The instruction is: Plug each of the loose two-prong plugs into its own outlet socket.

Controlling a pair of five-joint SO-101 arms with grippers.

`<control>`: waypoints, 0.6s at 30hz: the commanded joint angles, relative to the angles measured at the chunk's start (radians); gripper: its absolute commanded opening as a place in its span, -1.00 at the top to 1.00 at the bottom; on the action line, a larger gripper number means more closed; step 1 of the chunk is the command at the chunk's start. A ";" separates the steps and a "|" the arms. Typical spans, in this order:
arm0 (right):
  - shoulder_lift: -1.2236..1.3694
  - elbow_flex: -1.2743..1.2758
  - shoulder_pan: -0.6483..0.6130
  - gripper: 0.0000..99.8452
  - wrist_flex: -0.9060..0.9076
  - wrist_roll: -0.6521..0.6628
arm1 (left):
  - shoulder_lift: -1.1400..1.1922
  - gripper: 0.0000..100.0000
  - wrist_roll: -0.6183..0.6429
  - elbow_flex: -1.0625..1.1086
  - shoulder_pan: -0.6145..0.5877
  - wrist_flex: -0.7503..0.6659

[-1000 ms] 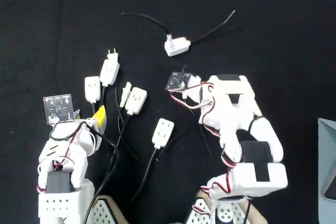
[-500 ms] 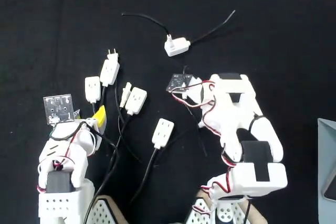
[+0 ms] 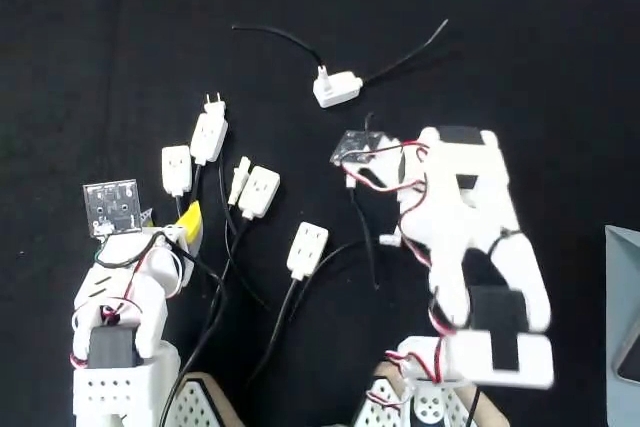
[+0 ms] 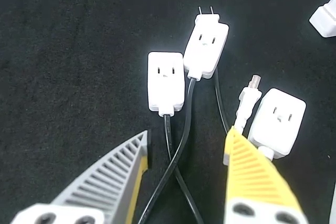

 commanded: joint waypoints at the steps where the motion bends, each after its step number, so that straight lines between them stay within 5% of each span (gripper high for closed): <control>1: -0.131 -0.056 0.005 0.98 0.028 -0.074 | -0.002 0.53 -0.008 -0.012 -0.005 -0.023; 8: -0.298 -0.058 0.005 0.98 0.021 -0.232 | -0.002 0.53 -0.008 -0.012 -0.005 -0.023; 18: -0.386 -0.051 -0.129 0.98 -0.003 -0.723 | -0.002 0.53 -0.008 -0.012 -0.005 -0.025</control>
